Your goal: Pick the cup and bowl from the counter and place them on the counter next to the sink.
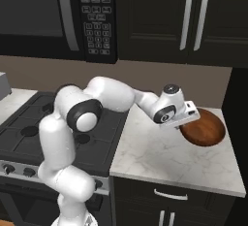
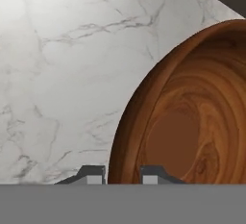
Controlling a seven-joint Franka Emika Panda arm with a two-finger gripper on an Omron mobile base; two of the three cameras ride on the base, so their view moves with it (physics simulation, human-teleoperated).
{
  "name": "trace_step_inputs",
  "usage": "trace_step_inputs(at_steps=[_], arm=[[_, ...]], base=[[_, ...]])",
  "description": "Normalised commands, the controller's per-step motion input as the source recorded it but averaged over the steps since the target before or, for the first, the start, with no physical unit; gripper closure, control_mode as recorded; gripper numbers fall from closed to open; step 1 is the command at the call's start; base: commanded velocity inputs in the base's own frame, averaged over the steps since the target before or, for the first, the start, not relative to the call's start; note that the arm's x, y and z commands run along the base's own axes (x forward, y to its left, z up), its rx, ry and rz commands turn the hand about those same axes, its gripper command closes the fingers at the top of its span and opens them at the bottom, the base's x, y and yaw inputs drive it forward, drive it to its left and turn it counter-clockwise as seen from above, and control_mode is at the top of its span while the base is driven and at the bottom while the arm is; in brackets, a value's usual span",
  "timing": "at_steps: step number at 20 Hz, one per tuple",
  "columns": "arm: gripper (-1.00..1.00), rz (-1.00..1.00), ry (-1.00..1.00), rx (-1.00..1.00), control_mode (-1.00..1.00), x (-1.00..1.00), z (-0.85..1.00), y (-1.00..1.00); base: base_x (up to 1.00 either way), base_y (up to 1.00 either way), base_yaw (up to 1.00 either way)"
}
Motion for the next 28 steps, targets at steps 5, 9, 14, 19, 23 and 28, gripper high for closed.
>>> trace_step_inputs(at_steps=[5,9,14,19,23,28], arm=[[1.00,0.01,-0.13,0.00,-1.00,-0.72,0.28,0.34],[1.00,0.02,-0.12,0.00,-1.00,-0.71,0.35,0.53],[1.00,0.03,-0.05,-0.04,-1.00,-0.62,0.53,0.56],[1.00,0.03,0.08,-0.22,-1.00,-0.42,0.60,0.20],[1.00,0.00,0.07,-0.22,-1.00,-0.56,0.46,0.20],[1.00,0.03,0.00,-0.05,-1.00,-0.82,0.35,0.49]], base=[[0.00,0.00,0.00],[0.00,0.00,0.00],[0.00,0.00,0.00],[0.00,0.00,0.00],[0.00,0.00,0.00],[0.00,0.00,0.00]])
